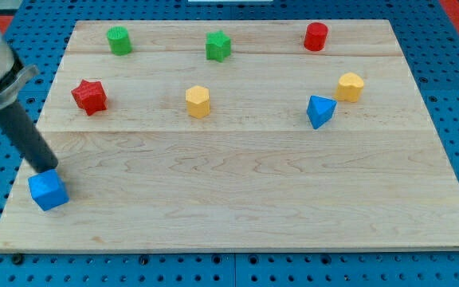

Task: Slide the yellow hexagon down a bit

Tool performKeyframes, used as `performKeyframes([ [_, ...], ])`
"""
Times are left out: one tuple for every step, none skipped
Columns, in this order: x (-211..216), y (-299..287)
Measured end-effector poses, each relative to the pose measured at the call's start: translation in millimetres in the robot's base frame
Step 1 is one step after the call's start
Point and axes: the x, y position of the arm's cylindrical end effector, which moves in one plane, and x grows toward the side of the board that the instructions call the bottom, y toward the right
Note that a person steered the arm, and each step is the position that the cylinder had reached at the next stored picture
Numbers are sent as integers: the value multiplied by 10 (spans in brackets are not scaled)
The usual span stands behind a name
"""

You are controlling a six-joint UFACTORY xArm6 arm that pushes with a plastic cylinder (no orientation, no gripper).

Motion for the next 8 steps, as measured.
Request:
performKeyframes([
  [-708, 445],
  [-1112, 1128],
  [-1209, 1441],
  [-1360, 1746],
  [-1161, 2313],
  [-411, 2547],
  [-166, 2567],
  [-613, 2506],
])
